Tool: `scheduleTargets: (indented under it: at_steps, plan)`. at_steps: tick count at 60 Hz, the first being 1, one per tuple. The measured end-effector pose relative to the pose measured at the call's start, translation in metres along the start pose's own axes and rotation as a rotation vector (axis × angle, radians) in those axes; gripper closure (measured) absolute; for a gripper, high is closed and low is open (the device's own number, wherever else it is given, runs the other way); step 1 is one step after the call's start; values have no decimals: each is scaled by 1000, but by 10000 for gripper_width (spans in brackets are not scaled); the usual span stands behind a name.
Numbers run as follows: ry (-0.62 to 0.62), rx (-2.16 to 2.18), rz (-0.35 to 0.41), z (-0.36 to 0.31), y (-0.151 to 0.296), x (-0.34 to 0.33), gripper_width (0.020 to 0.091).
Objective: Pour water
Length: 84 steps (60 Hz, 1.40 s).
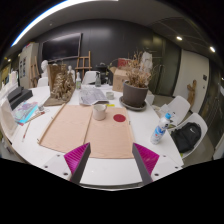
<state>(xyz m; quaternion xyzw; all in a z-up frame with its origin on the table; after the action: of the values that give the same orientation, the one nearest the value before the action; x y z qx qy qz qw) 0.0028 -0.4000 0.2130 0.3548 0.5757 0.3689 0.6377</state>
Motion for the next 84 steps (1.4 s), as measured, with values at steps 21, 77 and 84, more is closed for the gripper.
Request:
scheduleTargets:
  at_steps: [21,77,84]
  plan:
    - [-103,17,61,170,-52,57,249]
    - [-31,70,199,273,-47,281,705]
    - [-78,16,182,272,-38,284,730]
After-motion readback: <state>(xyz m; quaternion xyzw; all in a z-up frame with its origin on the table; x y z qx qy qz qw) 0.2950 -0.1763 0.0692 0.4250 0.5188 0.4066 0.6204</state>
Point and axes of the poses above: the point between the fingertips, and its own axes, seen from behind it with the camera up: z to the right, y up, x forward, the way the camera looks, the point moved 3 cm from there along -x, backward, against the way the camera looks, and after that the axes turned 6 degrees about z, right-handed, at the moved point
